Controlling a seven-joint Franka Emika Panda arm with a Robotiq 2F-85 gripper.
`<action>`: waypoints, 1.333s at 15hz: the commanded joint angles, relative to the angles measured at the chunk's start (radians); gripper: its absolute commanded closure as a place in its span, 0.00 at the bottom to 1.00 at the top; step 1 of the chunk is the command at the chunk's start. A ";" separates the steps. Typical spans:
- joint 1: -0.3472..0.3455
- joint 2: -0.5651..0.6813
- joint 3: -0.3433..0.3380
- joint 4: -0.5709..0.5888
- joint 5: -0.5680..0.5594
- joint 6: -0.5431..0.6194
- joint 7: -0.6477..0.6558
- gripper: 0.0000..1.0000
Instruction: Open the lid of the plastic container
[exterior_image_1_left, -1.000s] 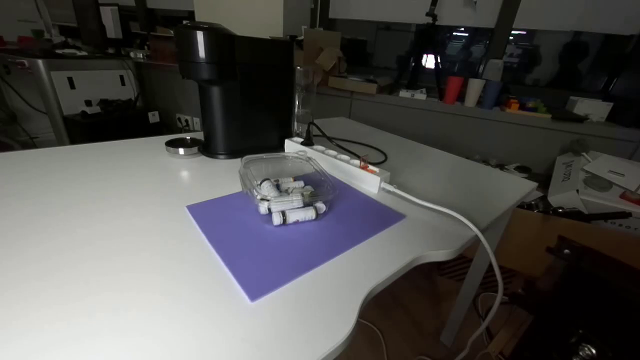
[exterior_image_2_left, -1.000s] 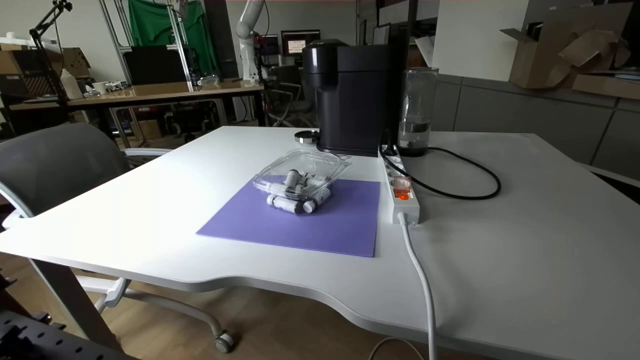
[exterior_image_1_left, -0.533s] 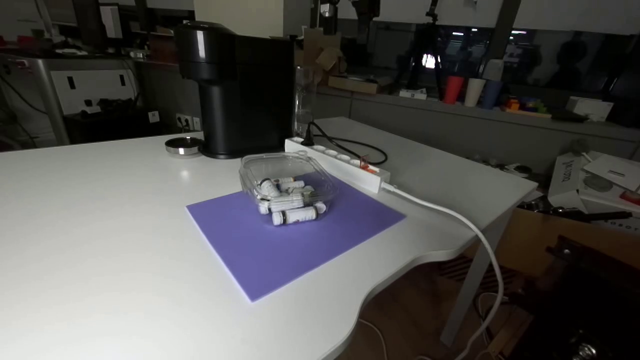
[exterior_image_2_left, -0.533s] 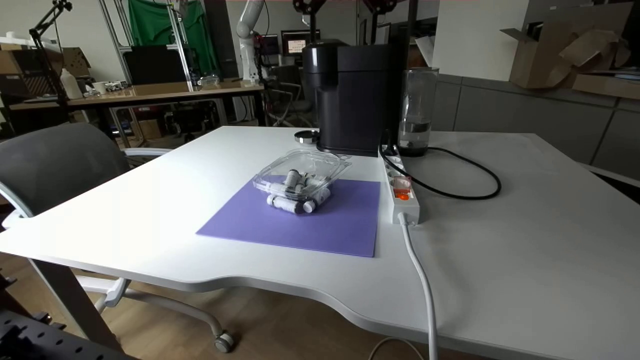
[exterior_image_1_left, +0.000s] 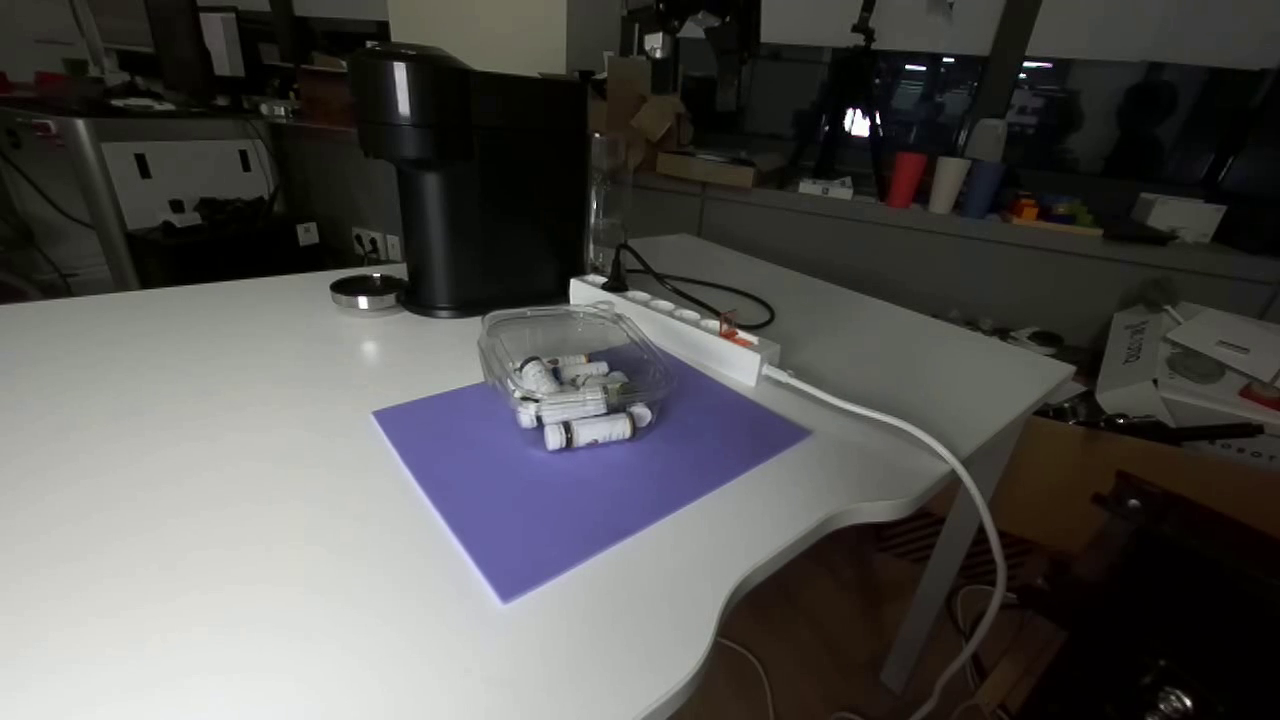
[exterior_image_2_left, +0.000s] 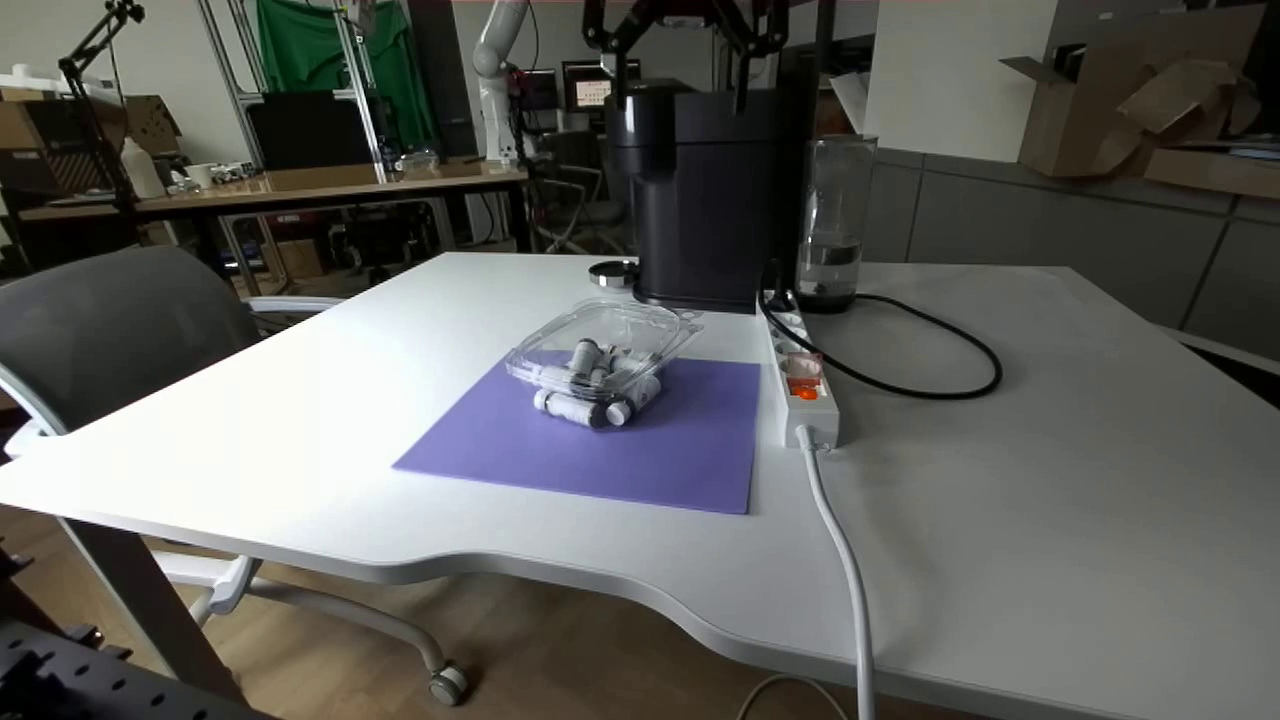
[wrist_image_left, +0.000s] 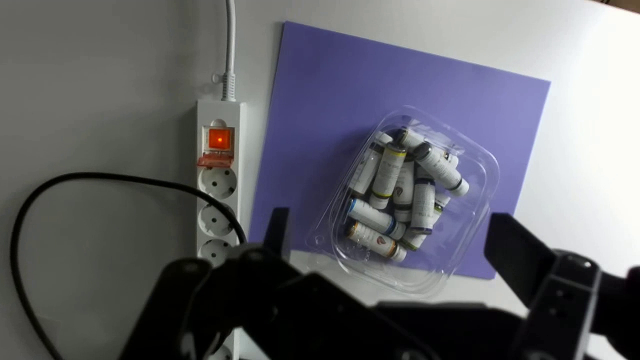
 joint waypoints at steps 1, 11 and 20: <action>-0.020 0.084 0.026 0.054 -0.012 -0.003 0.001 0.00; -0.018 0.311 0.076 0.150 -0.057 0.257 0.063 0.00; -0.038 0.382 0.118 0.217 -0.069 0.163 0.014 0.00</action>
